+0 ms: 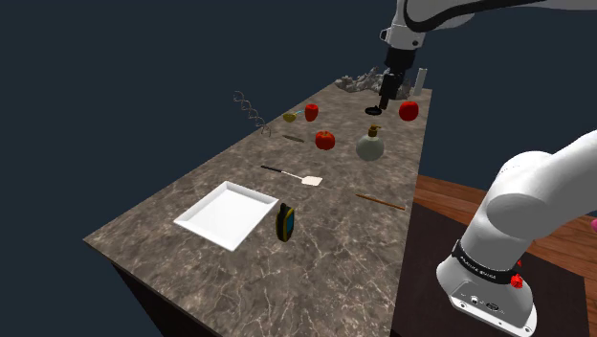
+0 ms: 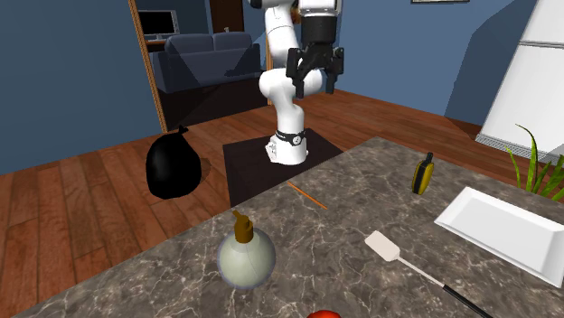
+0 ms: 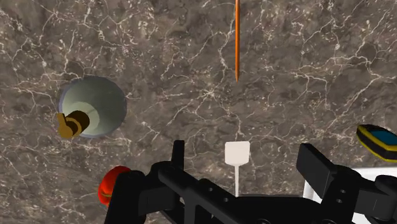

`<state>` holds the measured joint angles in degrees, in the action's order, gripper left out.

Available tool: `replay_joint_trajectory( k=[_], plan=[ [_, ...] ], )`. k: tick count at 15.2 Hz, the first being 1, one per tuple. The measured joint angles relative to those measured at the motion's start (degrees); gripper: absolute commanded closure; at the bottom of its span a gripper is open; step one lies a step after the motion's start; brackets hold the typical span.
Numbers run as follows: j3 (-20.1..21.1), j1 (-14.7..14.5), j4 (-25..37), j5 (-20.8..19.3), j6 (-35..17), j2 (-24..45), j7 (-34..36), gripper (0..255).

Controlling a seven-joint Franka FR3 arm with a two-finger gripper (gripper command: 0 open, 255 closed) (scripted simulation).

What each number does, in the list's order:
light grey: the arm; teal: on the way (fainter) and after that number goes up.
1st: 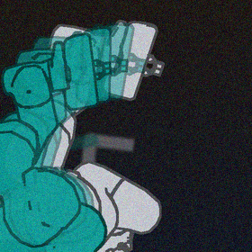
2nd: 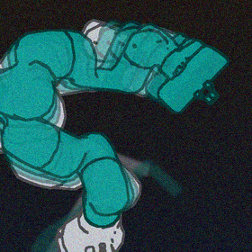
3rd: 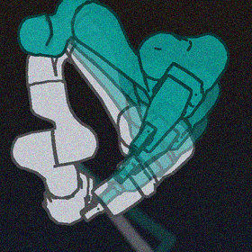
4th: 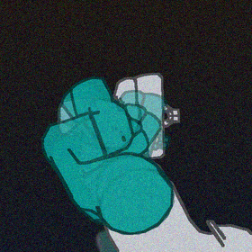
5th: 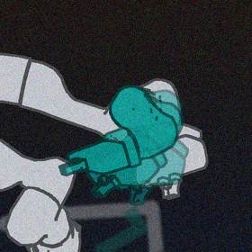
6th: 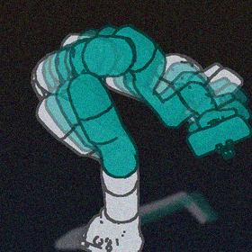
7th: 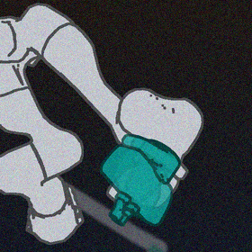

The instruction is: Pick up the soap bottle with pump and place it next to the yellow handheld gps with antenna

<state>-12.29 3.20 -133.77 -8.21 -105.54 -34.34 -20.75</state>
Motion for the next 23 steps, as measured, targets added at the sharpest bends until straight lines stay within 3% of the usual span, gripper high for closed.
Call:
replay_joint_trajectory(
  k=[5,11,17,23],
  plan=[
    [-5.8,0.4,1.1,0.3,-6.4,7.6,-5.9,0],
    [-12.7,0.4,6.1,3.9,-12.5,19.4,-14.7,0],
    [-17.9,1.0,13.3,11.6,-16.1,32.7,-25.0,0],
    [-19.2,5.2,24.1,21.9,-16.1,47.7,-35.5,0]
  ],
)
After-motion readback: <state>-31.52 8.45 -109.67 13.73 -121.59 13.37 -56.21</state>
